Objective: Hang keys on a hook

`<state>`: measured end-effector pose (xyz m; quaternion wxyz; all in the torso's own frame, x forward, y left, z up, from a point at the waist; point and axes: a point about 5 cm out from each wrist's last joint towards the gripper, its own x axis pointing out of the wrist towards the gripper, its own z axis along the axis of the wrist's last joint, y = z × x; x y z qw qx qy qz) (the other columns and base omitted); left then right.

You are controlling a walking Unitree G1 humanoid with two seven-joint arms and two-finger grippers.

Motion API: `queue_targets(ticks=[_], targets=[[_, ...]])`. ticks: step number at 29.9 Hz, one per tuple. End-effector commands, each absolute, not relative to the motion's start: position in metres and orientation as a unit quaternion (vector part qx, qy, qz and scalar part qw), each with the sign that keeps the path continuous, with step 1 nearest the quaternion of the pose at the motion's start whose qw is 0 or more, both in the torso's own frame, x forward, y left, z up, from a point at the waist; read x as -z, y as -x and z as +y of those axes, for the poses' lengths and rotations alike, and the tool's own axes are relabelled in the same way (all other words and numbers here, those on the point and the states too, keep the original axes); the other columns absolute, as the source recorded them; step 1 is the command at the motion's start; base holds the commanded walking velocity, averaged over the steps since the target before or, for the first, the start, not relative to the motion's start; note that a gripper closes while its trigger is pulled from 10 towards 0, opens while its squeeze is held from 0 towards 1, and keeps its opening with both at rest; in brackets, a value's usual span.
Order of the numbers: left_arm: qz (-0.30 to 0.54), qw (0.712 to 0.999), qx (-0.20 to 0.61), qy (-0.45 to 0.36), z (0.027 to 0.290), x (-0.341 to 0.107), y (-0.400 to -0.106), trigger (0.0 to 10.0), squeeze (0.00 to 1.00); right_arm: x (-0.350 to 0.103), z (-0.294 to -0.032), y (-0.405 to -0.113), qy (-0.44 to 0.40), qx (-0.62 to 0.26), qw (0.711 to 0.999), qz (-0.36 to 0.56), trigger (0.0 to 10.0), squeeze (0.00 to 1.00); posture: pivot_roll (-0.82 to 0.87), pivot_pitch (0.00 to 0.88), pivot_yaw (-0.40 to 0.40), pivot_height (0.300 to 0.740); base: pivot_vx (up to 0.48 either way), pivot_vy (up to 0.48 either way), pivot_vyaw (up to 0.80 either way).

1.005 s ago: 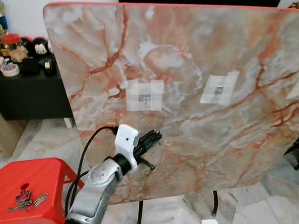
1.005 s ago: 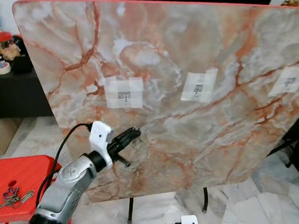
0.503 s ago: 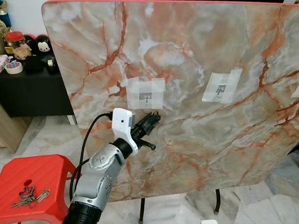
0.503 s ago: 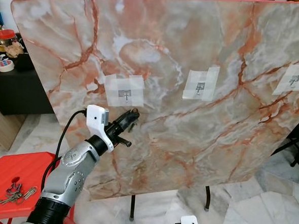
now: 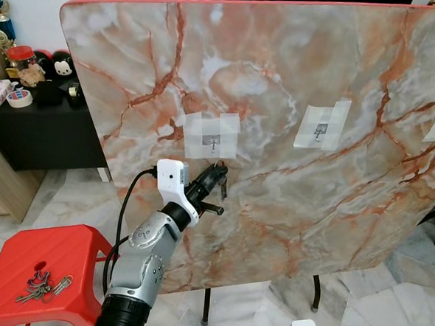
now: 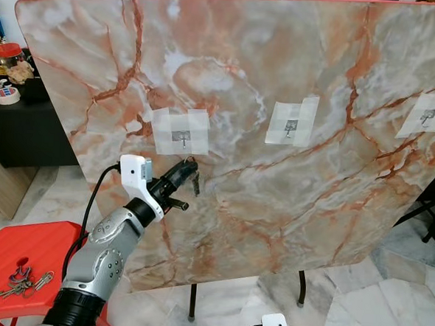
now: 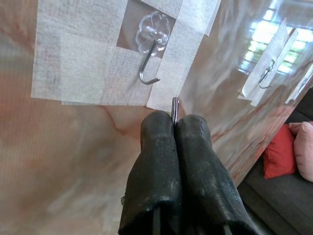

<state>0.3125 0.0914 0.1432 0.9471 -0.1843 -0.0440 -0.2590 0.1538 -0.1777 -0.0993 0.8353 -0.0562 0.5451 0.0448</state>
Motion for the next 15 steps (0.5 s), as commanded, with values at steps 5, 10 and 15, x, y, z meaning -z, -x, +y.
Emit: queue_targets(ticks=[5,10,15], targets=[[-0.059,0.942,0.264,0.200,0.0900,-0.1519,-0.3154,10.0,0.00,0.0981,-0.1803,-0.1560,0.062,-0.048,0.837,0.541,10.0,0.00,0.07,0.000,-0.042,0.740,0.000,0.000,0.00],[-0.065,0.937,0.266,0.215,0.0905,-0.1548,-0.3153,10.0,0.00,0.0980,-0.1803,-0.1562,0.064,-0.050,0.837,0.541,10.0,0.00,0.07,0.000,-0.041,0.740,0.000,0.000,0.00],[-0.068,0.937,0.262,0.223,0.0919,-0.1558,-0.3160,10.0,0.00,0.0979,-0.1802,-0.1564,0.064,-0.051,0.837,0.541,10.0,0.00,0.07,0.000,-0.041,0.740,0.000,0.000,0.00]])
